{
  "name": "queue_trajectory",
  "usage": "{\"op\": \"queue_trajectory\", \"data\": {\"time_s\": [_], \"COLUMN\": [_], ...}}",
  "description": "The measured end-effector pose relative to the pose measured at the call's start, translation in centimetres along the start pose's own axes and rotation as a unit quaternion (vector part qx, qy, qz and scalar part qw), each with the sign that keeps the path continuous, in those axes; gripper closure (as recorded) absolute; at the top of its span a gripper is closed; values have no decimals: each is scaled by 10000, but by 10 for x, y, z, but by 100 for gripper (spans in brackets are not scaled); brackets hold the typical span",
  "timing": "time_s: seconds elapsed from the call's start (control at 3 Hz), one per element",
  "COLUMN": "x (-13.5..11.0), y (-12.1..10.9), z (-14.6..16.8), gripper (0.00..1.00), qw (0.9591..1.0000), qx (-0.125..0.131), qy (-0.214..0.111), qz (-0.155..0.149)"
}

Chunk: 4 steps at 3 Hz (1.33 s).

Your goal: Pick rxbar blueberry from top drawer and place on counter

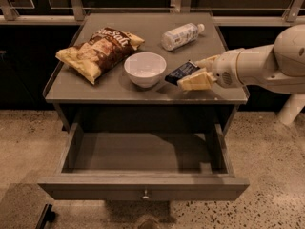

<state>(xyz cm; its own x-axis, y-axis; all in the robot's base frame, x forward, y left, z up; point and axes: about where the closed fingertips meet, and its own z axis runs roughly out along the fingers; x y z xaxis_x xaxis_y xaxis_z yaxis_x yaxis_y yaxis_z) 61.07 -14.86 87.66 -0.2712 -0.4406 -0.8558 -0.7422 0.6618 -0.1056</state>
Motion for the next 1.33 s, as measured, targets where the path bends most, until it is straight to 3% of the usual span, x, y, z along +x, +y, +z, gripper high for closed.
{"op": "queue_trajectory", "data": {"time_s": [0.33,0.67,1.0,1.33], "x": [13,25,41,43], "y": [-16,-9,2,0], "z": [-14,-11,-13,-15], "gripper": [82,58,34,11], "qw": [9996,9993,9978,9976], "qx": [209,183,63,89], "qy": [10,-51,-312,-312], "qz": [187,331,589,617]}}
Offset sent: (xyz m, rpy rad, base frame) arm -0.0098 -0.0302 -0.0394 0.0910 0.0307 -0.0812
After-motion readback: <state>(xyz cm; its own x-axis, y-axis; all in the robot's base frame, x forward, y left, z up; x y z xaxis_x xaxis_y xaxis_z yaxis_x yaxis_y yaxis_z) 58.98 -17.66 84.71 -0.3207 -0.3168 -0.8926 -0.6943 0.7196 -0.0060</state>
